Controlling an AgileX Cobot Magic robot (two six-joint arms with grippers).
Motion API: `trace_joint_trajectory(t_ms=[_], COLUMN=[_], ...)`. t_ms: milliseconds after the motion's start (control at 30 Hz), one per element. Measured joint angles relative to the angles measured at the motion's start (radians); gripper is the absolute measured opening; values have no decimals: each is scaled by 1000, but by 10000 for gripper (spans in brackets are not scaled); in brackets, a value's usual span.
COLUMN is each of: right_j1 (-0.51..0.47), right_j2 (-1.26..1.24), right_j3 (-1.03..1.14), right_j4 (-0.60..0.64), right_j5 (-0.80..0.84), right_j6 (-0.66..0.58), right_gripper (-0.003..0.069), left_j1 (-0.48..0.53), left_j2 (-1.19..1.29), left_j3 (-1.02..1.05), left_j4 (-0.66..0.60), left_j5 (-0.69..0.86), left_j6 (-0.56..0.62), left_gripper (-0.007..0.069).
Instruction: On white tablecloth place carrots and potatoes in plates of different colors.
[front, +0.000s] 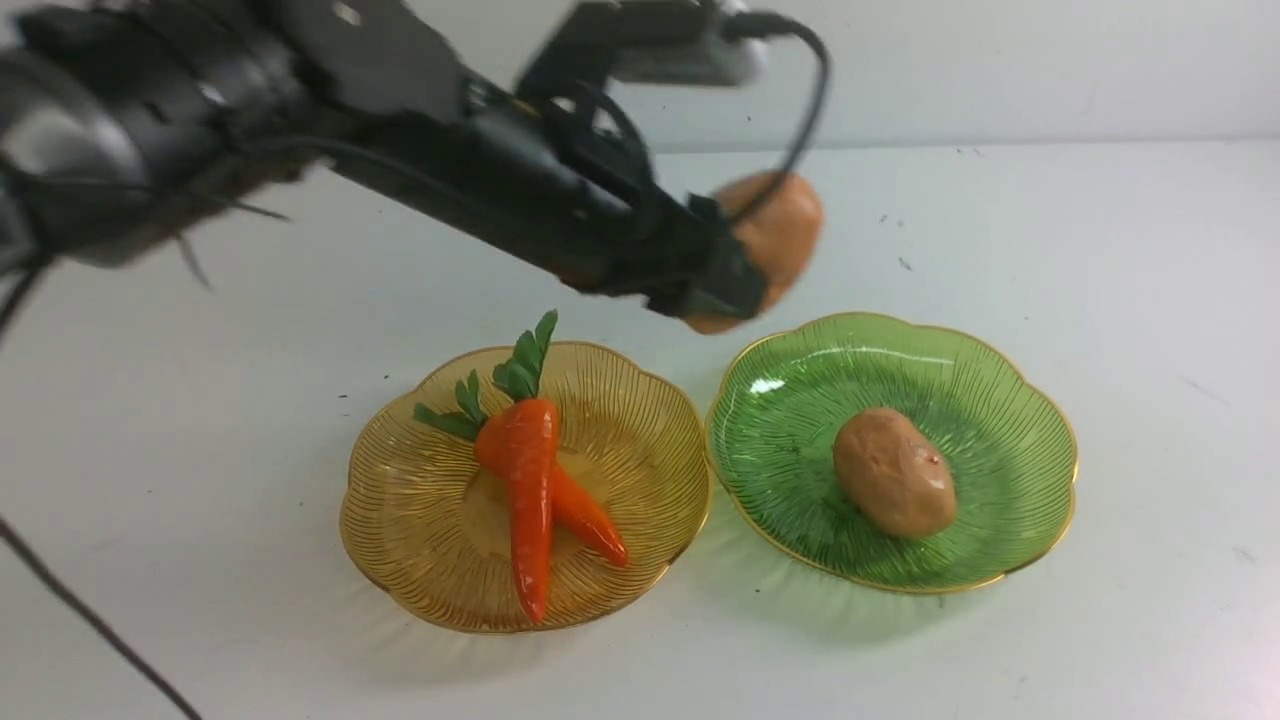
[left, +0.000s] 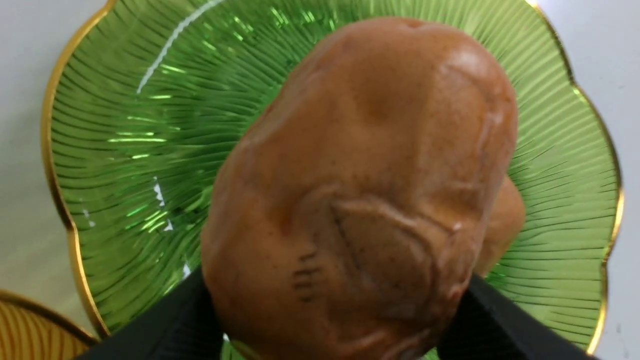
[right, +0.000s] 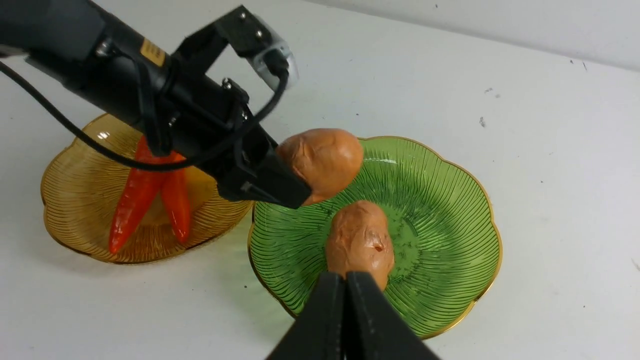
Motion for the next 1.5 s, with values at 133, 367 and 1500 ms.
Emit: trace_joint_trajectory(t_ms=[133,367,1500], right_j1=[0,0,0], right_j2=[0,0,-481], right_j3=[0,0,417], right_j4=[0,-1,-78], right_j5=[0,3,-541], right_j6=[-3,-3,38], right_gripper=[-15,-15,-15], left_j1=[0,0,161], left_j2=[35,45,-251], left_j3=[0,0,-1], left_j4=[1,0,9], left_j5=[-18,-26,274], left_j6=[0,-1,-14], left_gripper=[556,640,-3])
